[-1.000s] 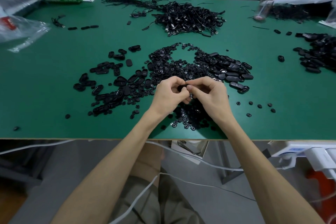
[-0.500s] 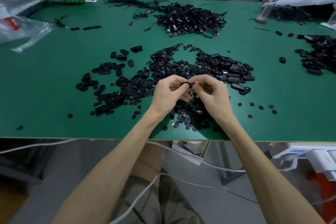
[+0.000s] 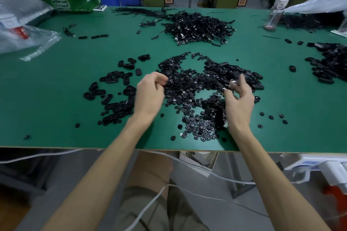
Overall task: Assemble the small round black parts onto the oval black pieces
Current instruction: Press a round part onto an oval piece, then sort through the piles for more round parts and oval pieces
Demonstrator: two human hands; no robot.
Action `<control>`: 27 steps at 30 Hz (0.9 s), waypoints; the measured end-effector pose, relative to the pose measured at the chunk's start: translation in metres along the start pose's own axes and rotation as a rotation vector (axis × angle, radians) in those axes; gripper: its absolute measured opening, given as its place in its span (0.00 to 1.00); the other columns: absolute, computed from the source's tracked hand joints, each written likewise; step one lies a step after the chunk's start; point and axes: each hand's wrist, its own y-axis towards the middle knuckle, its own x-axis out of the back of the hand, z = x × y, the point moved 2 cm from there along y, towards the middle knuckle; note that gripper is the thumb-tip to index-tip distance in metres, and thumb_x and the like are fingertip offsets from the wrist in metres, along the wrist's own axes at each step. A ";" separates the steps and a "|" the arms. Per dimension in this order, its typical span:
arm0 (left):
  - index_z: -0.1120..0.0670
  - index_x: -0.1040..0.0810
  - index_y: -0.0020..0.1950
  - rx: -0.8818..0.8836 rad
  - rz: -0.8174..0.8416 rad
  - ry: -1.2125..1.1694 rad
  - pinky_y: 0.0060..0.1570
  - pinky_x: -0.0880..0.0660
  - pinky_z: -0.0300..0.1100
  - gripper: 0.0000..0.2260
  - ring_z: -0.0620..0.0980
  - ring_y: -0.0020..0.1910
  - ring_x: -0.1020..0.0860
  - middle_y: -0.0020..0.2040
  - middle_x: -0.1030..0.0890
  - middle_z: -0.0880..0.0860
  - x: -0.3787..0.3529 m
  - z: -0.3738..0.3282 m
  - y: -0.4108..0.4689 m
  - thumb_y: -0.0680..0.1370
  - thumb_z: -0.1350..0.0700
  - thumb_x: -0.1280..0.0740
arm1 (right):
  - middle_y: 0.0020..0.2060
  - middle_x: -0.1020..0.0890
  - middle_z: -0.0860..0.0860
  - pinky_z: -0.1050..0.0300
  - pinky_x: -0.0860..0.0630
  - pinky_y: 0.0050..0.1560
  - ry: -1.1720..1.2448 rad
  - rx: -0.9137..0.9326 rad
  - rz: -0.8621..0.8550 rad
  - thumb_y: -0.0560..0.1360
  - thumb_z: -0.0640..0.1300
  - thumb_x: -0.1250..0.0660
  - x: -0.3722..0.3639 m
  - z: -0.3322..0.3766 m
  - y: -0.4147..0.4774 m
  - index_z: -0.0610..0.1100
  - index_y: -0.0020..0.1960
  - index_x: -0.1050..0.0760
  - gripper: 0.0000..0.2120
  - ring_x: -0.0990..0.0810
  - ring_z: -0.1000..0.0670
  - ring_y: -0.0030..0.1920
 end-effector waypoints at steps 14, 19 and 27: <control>0.68 0.26 0.55 0.221 0.070 0.930 0.56 0.27 0.60 0.04 0.69 0.59 0.26 0.58 0.25 0.71 0.090 0.072 0.026 0.82 0.68 0.36 | 0.70 0.24 0.50 0.53 0.40 0.72 -0.636 0.322 0.516 0.78 0.57 0.29 -0.027 0.000 -0.009 0.47 0.71 0.23 0.25 0.37 0.47 0.73; 0.64 0.26 0.41 0.108 -0.013 0.884 0.44 0.28 0.58 0.09 0.68 0.48 0.23 0.47 0.21 0.69 0.086 0.064 0.021 0.76 0.75 0.38 | 0.73 0.26 0.49 0.50 0.40 0.74 -0.792 0.458 0.592 0.82 0.61 0.37 -0.034 -0.006 -0.012 0.51 0.77 0.30 0.27 0.38 0.46 0.73; 0.60 0.20 0.63 0.081 0.065 0.178 0.50 0.18 0.47 0.10 0.50 0.47 0.19 0.59 0.21 0.54 0.036 0.026 0.014 0.85 0.63 0.38 | 0.66 0.23 0.49 0.49 0.31 0.69 -0.780 0.505 0.639 0.84 0.52 0.36 -0.038 0.001 -0.016 0.49 0.71 0.23 0.18 0.31 0.46 0.67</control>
